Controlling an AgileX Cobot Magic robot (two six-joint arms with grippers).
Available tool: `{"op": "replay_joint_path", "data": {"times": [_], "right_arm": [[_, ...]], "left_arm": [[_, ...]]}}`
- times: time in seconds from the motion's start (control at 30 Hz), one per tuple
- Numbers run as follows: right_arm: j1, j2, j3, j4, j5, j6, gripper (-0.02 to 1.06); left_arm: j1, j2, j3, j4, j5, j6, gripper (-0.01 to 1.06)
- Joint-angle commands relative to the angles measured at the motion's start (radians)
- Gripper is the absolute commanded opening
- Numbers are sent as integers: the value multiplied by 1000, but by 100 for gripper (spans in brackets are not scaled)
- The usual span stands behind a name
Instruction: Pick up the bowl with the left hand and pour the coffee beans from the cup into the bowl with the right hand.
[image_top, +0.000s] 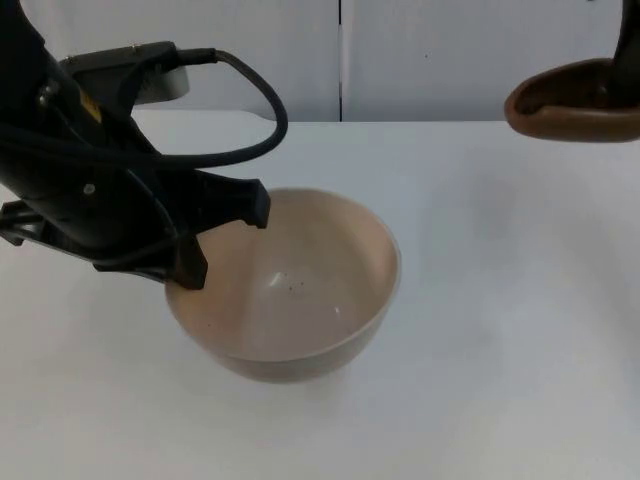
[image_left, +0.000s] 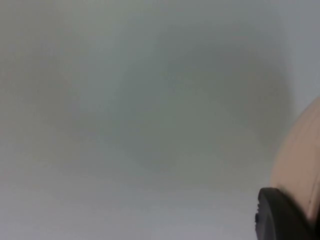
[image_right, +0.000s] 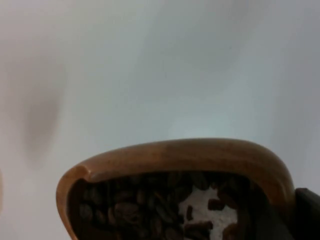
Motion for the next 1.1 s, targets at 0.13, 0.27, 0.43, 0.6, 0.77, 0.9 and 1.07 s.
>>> {"op": "replay_joint_path", "data": {"times": [0.13,0.27,0.43,0.6,0.77,0.9,1.07], "right_arm": [[92,-13,-11,-2,8,17,0],[165,-13,-43,-51,8,48,0],[329,-13,-131,-218,8,126,0],[418,-13,-152,-329,8,173,0],[495,-5,-152,-404,8,193,0],[541,17,-152,-450,8,193,0],[599,68,-152,-530,8,165,0]], "left_arm": [[1,-9,4,-7,-7,-5,0],[1,-9,4,-7,-7,-5,0],[1,-9,4,-7,-7,-5,0],[1,-9,4,-7,-7,-5,0],[1,-9,4,-7,-7,-5,0],[1,-9,4,-7,-7,-5,0],[1,-9,4,-7,-7,-5,0]]}}
